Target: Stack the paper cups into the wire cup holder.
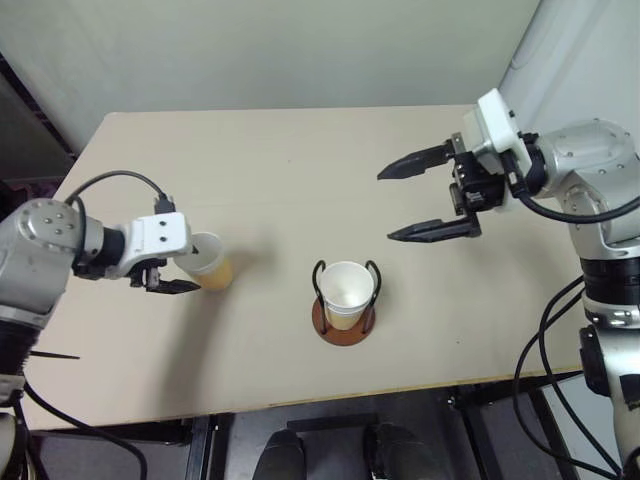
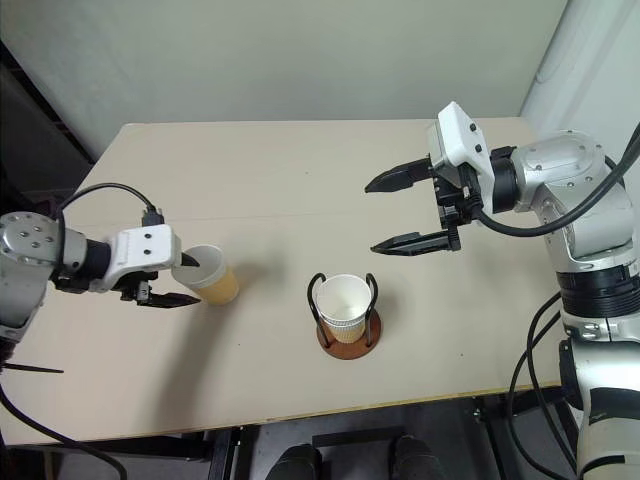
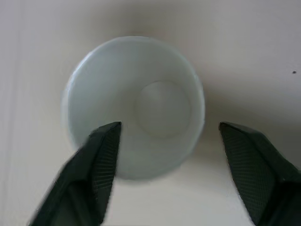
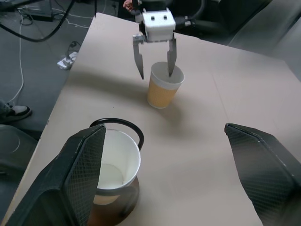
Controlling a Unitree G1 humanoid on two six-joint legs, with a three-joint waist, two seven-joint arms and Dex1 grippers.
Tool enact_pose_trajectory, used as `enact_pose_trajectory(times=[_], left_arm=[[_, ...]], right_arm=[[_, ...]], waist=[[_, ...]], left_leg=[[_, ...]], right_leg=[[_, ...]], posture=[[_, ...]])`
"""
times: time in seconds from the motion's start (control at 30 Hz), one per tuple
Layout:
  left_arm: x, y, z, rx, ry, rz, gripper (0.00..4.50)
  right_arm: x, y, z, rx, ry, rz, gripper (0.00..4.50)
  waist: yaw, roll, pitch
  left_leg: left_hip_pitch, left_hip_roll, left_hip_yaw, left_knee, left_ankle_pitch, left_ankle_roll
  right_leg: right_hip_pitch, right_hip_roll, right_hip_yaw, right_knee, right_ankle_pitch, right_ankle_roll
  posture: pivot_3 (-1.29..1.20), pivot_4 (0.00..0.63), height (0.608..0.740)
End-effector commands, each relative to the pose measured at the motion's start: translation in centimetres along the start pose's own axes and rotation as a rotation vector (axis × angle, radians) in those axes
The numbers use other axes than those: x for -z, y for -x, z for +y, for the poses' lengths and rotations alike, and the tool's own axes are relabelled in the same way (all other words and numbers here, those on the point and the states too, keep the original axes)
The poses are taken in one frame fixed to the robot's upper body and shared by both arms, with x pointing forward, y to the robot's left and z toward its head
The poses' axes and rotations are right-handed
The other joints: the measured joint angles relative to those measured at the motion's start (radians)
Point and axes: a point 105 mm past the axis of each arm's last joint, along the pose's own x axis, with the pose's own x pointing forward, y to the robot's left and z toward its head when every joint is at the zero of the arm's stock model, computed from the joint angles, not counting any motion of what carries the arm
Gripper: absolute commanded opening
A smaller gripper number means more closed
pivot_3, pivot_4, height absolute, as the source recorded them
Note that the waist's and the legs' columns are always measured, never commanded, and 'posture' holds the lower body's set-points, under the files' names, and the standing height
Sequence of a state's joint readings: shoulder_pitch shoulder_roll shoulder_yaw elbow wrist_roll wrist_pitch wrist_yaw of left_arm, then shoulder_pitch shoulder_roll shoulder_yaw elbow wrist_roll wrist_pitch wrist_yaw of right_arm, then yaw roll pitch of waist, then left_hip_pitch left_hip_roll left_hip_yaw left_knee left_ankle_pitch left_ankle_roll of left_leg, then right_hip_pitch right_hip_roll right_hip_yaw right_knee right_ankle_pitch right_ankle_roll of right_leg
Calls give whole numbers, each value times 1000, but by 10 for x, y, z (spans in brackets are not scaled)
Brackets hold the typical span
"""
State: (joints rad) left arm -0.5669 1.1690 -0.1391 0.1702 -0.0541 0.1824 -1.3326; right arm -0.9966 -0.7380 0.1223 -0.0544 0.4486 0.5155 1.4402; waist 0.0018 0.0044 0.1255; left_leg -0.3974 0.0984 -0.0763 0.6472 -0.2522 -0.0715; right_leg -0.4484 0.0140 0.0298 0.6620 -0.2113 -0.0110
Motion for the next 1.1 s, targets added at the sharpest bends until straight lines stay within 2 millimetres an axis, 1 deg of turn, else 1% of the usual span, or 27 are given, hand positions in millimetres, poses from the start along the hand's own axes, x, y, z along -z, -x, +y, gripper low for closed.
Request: enact_pose_trajectory(times=[0.03,0.1,0.2,0.23,0.33,0.47,0.53,0.6,0.67,0.73,0.8,0.87,0.93,1.0,1.1], left_arm=[[-10,5,5,-12,-32,-27,1989],[-14,7,4,-3,-39,-43,1243],[-23,16,-1,38,-63,-94,149],[-26,20,0,41,-70,-108,49],[-58,44,6,22,-115,-257,49],[-123,80,11,-1,-259,-513,49],[-155,90,8,23,-344,-627,49],[-183,94,0,91,-428,-726,49],[-199,93,-9,172,-486,-784,49],[-207,83,-16,249,-522,-787,49],[-208,67,-23,315,-541,-753,49],[-205,50,-28,365,-570,-694,49],[-205,42,-33,406,-601,-672,49],[-206,39,-38,439,-633,-666,49],[-203,28,-42,470,-662,-633,49]], right_arm=[[-12,7,2,18,44,-11,4226],[-11,7,2,21,45,-7,4226],[-12,8,2,27,46,-3,4226],[-11,9,2,29,47,-1,4226],[-12,16,3,39,49,14,4226],[-15,32,6,47,44,20,4226],[-12,40,8,55,31,40,4226],[-5,47,12,56,17,71,4226],[-1,54,16,58,3,92,4226],[-1,61,22,54,-3,93,4226],[-4,64,28,53,-1,86,4226],[-9,63,31,69,5,74,4226],[-11,61,35,81,4,70,4226],[-9,61,37,97,-2,80,4226],[-9,62,38,114,-6,88,4226]], waist=[[0,0,0],[0,0,0],[0,0,0],[0,0,0],[2,0,0],[10,-2,-1],[14,-2,-1],[14,-2,-1],[13,-2,-1],[13,-1,-1],[11,-1,-1],[8,-1,-1],[7,-1,0],[8,-1,0],[10,-1,0]], left_leg=[[0,0,0,0,0,0],[0,0,1,0,0,0],[0,0,1,0,0,0],[0,0,1,0,0,0],[0,0,0,0,0,0],[-2,-1,1,2,0,0],[-2,-3,1,3,0,0],[-1,-5,2,4,0,0],[-1,-6,3,6,0,0],[-1,-6,3,9,-1,1],[-1,-6,4,11,-1,1],[-1,-7,6,12,-1,1],[-1,-9,6,15,-2,3],[0,-9,5,17,-3,5],[0,-10,4,18,-2,5]], right_leg=[[0,1,0,0,0,0],[0,2,0,0,0,0],[0,4,0,0,1,0],[0,4,0,0,1,0],[0,5,0,0,1,0],[0,5,-1,0,2,0],[1,4,0,-1,2,0],[2,3,0,-1,2,1],[4,2,0,-1,3,2],[4,2,1,-1,5,5],[4,3,2,-1,7,9],[5,4,3,-1,8,11],[6,5,3,-1,9,12],[7,6,3,-2,10,13],[10,7,4,-4,10,15]], posture=[[0,150,740],[0,150,740],[0,150,740],[0,150,740],[0,150,740],[0,150,740],[0,150,740],[0,150,740],[0,150,740],[0,150,740],[0,150,740],[0,150,740],[0,150,740],[0,150,740],[0,150,740]])
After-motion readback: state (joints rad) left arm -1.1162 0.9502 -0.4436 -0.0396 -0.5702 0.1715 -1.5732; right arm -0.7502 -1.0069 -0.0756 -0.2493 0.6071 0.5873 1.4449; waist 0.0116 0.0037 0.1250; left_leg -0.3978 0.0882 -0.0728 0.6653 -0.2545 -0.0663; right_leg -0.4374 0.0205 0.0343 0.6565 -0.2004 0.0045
